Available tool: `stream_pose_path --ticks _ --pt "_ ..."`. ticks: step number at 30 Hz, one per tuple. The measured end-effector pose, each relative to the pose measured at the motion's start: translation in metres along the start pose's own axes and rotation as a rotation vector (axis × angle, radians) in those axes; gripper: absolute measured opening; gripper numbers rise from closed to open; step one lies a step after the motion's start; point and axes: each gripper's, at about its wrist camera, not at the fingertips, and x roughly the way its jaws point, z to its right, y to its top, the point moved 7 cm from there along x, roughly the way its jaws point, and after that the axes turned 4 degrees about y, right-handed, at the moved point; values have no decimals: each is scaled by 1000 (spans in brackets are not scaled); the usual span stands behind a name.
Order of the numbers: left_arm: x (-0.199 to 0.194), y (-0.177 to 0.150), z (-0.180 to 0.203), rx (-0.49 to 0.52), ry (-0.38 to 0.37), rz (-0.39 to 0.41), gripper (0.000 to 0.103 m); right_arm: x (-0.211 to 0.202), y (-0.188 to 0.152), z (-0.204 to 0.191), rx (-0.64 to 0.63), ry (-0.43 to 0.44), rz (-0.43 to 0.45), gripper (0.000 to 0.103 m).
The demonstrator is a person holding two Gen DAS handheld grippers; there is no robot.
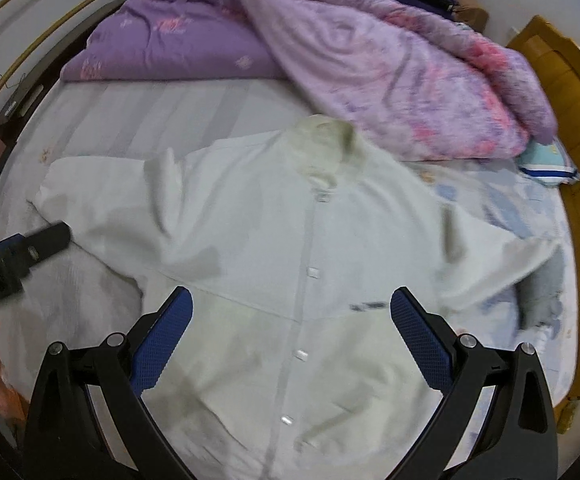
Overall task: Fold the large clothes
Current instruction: 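Grasp the jacket sleeve cuff with the left gripper and lift it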
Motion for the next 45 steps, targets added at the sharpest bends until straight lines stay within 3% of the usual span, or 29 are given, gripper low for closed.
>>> stream_pose_path --ticks 4,9,17,22,24,25,26,27,28,29,34,35,36,39,40,41,42,45 --pt "56 29 -107 -148 83 -10 98 55 9 -34 -9 -11 -4 95" --pt "118 55 -227 -259 211 -8 98 117 15 -51 -21 -59 -9 95" --pt "178 77 -334 -408 310 10 97 171 -3 -43 -12 -105 -81 95" --pt "185 86 -369 -548 281 41 95 179 -7 -43 -11 -86 -71 95" --pt "187 94 -373 -507 338 23 80 184 -6 -43 -1 -82 -73 95" --pt "185 95 -373 -491 364 20 63 184 -7 -43 7 -73 -79 95" --pt "185 100 -373 -475 356 22 36 184 -6 -44 12 -71 -82 95" --pt "182 103 -374 -472 348 21 31 185 -5 -45 16 -64 -83 95" --pt "179 103 -372 -477 344 20 16 186 -3 -47 18 -55 -84 95" --pt "176 104 -371 -484 303 25 12 186 -2 -49 21 -47 -83 95" --pt "103 94 -373 -455 307 142 11 185 12 -69 35 44 -54 95" --pt "88 92 -375 -458 302 161 11 186 13 -75 37 71 -56 87" --pt "73 90 -374 -454 300 179 11 190 14 -84 32 110 -67 68" --pt "26 84 -356 -405 291 228 11 206 13 -108 27 212 -122 32" --pt "11 80 -343 -391 286 251 11 211 11 -115 24 247 -135 27" --pt "1 79 -334 -377 277 272 11 218 8 -124 20 284 -161 14" --pt "-12 79 -324 -356 278 296 11 223 6 -129 21 313 -177 6" --pt "-39 90 -280 -299 247 360 11 251 -6 -137 49 374 -240 5"
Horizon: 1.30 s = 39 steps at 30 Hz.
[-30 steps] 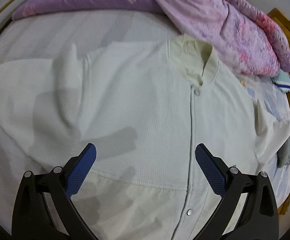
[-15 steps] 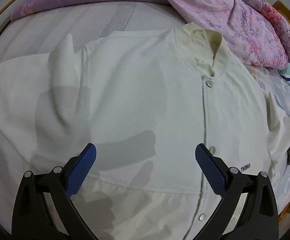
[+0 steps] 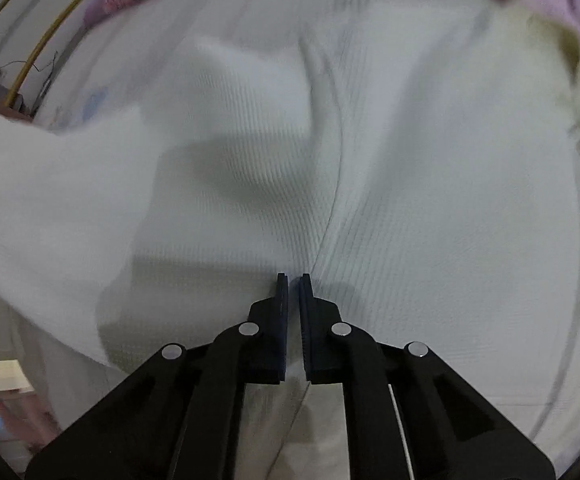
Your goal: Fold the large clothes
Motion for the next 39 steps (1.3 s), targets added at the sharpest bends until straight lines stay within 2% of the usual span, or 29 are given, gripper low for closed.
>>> stream_pose_path --ticks 3,5,7,9,11,15,17,18,23,25,29,32,36,37,39 --pt "-47 4 57 82 -37 84 11 4 6 5 11 55 -25 1" --pt "-67 4 97 114 -69 113 11 -7 11 8 12 128 -43 1" --pt "-91 -3 144 145 -115 128 11 -38 11 24 25 191 1 4" --pt "-106 -14 188 179 -156 142 11 -64 8 48 41 205 35 5" --pt "-117 -33 246 227 -197 155 11 -99 0 94 78 204 72 5" --pt "-130 -89 353 286 -287 101 11 -160 -21 194 113 114 127 8" --pt "-129 -124 407 338 -305 92 11 -187 -38 238 140 76 158 8" --pt "-126 -147 438 364 -322 64 11 -200 -46 261 158 58 174 8" --pt "-103 -248 539 474 -352 -30 11 -261 -83 391 280 -43 239 8" --pt "-90 -285 569 513 -348 -78 11 -280 -100 442 348 -80 264 8" --pt "-63 -358 613 599 -313 -156 11 -304 -130 501 443 -115 283 8" --pt "-46 -401 626 626 -282 -241 11 -318 -145 536 488 -138 303 8" --pt "-32 -430 632 656 -240 -302 12 -338 -155 584 608 -150 359 8" --pt "-28 -437 634 669 -233 -341 17 -344 -155 593 638 -146 378 8" --pt "-29 -441 634 668 -248 -367 45 -354 -148 612 681 -140 413 10"
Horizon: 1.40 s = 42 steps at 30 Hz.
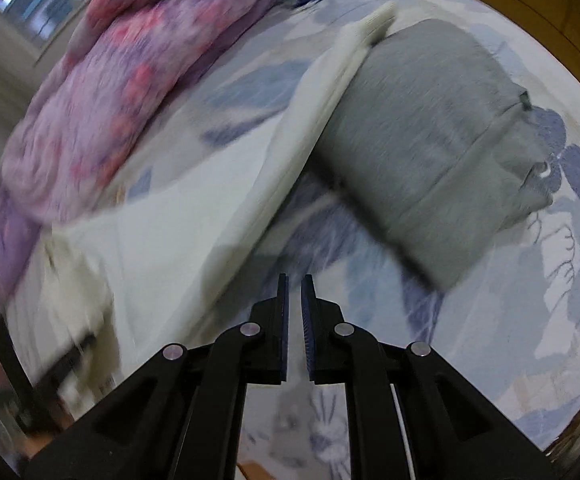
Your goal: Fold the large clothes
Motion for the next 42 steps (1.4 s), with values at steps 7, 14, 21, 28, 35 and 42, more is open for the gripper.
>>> stream_pose_path --ticks 7,14,21,28,35,42 --pt "-30 6 12 -21 -141 58 73 6 59 4 148 91 54 48" --pt "-42 11 -29 -127 -73 86 77 41 94 18 298 74 27 48" --pt "25 -15 -74 -140 100 -110 77 52 100 26 335 163 89 3" --pt "60 -30 -79 -75 108 -194 76 8 101 -9 195 189 211 3" --pt "6 -22 -122 -227 -42 -85 75 -48 94 -111 -47 271 317 3" --pt "-52 -31 -215 -392 -37 12 75 -55 12 -275 -295 448 248 3"
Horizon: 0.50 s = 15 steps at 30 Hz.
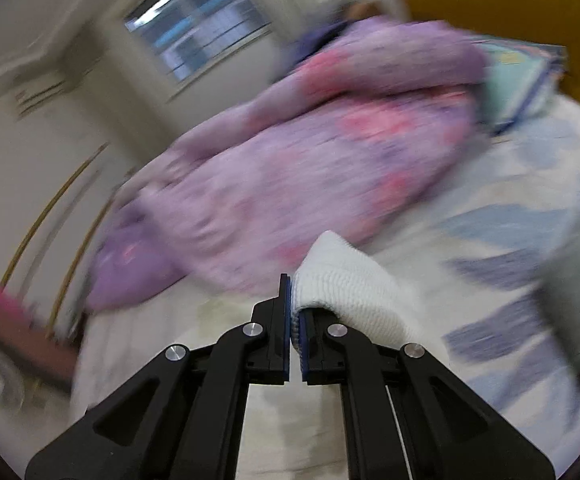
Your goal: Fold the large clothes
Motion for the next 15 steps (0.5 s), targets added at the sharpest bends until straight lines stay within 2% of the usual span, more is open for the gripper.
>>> stream_pose_path --ticks 3,7,9,11,12,13,15 --pt "-20 14 -47 -33 30 42 75 50 -58 -77 -60 74 -117 3" --pt "-34 19 -92 -60 67 71 75 115 -145 -140 -79 118 -274 3" --pt "-34 20 -115 -66 81 65 75 145 -182 -153 -84 101 -367 7" --pt "-35 15 -134 -74 96 61 76 178 -226 -157 -106 14 -480 10" --pt "-36 13 -144 -81 95 55 76 189 -245 -154 -99 -9 -542 19" --pt "-34 11 -148 -89 97 53 76 202 -267 -147 -65 -49 -640 21" --pt "-37 7 -156 -96 96 54 76 205 -287 -134 8 -96 -704 24"
